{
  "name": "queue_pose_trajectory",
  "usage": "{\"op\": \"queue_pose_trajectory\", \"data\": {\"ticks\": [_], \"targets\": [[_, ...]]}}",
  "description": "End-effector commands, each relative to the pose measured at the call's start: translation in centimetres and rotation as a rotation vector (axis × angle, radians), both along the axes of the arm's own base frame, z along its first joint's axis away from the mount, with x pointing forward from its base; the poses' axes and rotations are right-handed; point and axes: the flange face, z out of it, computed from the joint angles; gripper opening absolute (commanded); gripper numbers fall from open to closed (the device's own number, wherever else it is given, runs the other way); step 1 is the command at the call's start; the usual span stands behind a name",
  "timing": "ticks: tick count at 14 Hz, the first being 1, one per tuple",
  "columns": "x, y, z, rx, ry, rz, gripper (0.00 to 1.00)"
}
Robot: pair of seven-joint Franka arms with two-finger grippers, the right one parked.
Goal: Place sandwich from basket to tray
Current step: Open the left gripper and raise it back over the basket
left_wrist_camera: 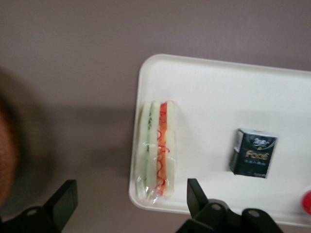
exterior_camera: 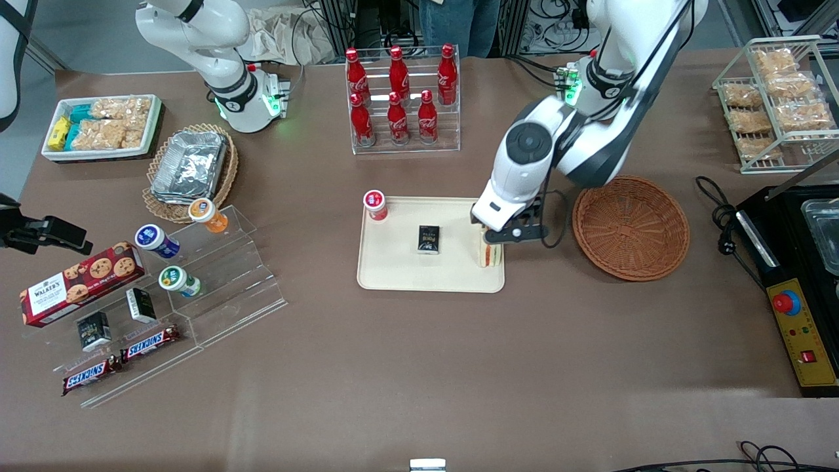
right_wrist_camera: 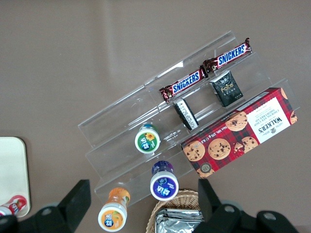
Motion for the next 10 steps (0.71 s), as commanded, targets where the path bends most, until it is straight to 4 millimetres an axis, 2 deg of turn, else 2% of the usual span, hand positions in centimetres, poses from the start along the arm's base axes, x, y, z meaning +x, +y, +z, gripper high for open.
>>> {"op": "queue_pose_trajectory", "data": {"ticks": [1, 3, 4, 6, 8, 9, 10], "targets": [[3.7, 2.1, 8.4, 0.005, 0.015, -0.002, 1.00], [6.4, 6.2, 13.9, -0.067, 0.041, -0.027, 1.00], [6.9, 7.8, 15.8, -0.074, 0.054, -0.015, 1.00], [6.6, 10.1, 19.8, -0.064, 0.038, 0.017, 1.00], [5.9, 13.6, 23.8, -0.080, -0.017, 0.047, 1.00], [5.1, 15.0, 25.3, -0.081, -0.017, 0.024, 1.00], [4.6, 17.4, 26.3, -0.071, -0.002, 0.014, 1.00]]}}
